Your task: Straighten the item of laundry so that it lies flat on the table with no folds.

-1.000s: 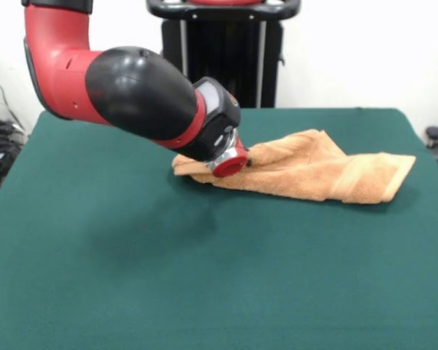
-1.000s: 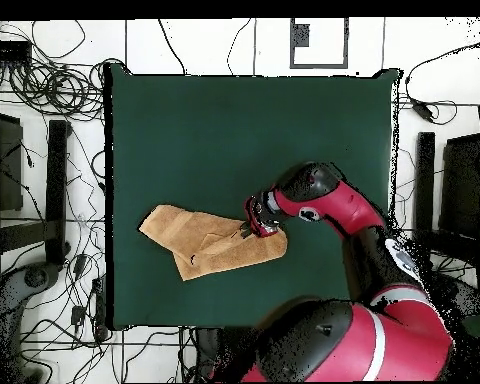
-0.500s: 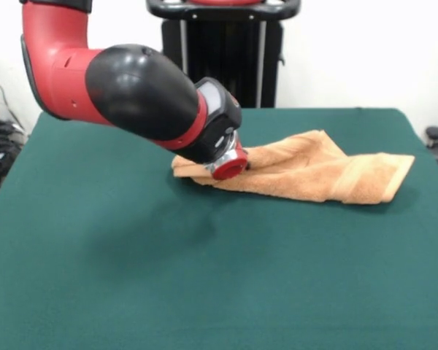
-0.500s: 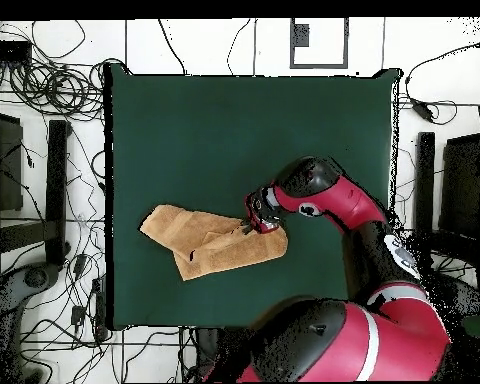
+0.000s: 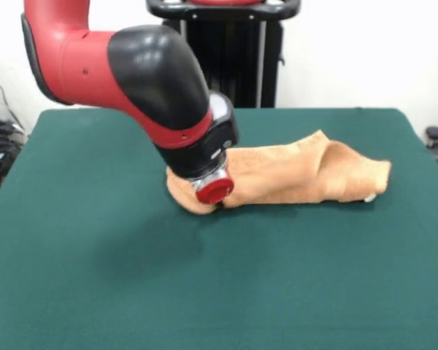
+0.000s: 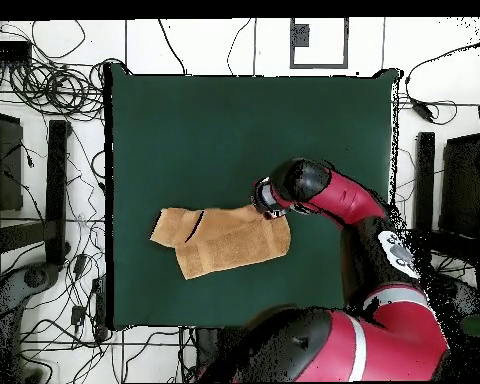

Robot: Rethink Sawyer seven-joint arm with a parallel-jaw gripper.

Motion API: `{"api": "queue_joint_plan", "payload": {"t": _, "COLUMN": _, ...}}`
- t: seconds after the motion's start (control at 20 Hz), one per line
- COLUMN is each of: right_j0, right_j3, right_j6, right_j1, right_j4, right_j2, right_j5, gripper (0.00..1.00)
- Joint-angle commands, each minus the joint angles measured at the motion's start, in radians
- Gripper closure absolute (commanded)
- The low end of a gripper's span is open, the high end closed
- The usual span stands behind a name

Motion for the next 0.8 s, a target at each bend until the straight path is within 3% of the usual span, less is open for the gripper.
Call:
{"api": "queue_joint_plan", "payload": {"t": 0.05, "right_j0": 0.082, "right_j3": 0.03, "right_j6": 0.092, "right_j1": -0.025, "right_j4": -0.128, "right_j2": -0.078, "right_j5": -0.32, "gripper": 1.0}}
{"api": "queue_joint_plan", "payload": {"t": 0.25, "right_j0": 0.089, "right_j3": 0.034, "right_j6": 0.081, "right_j1": -0.031, "right_j4": -0.127, "right_j2": -0.093, "right_j5": -0.318, "gripper": 1.0}}
{"api": "queue_joint_plan", "payload": {"t": 0.55, "right_j0": 0.146, "right_j3": 0.039, "right_j6": 0.11, "right_j1": -0.02, "right_j4": -0.181, "right_j2": -0.172, "right_j5": -0.484, "gripper": 1.0}}
{"api": "queue_joint_plan", "payload": {"t": 0.7, "right_j0": 0.211, "right_j3": -0.014, "right_j6": 0.136, "right_j1": 0.007, "right_j4": -0.217, "right_j2": -0.269, "right_j5": -0.518, "gripper": 1.0}}
{"api": "queue_joint_plan", "payload": {"t": 0.8, "right_j0": 0.3, "right_j3": -0.089, "right_j6": 0.15, "right_j1": 0.043, "right_j4": -0.271, "right_j2": -0.407, "right_j5": -0.474, "gripper": 1.0}}
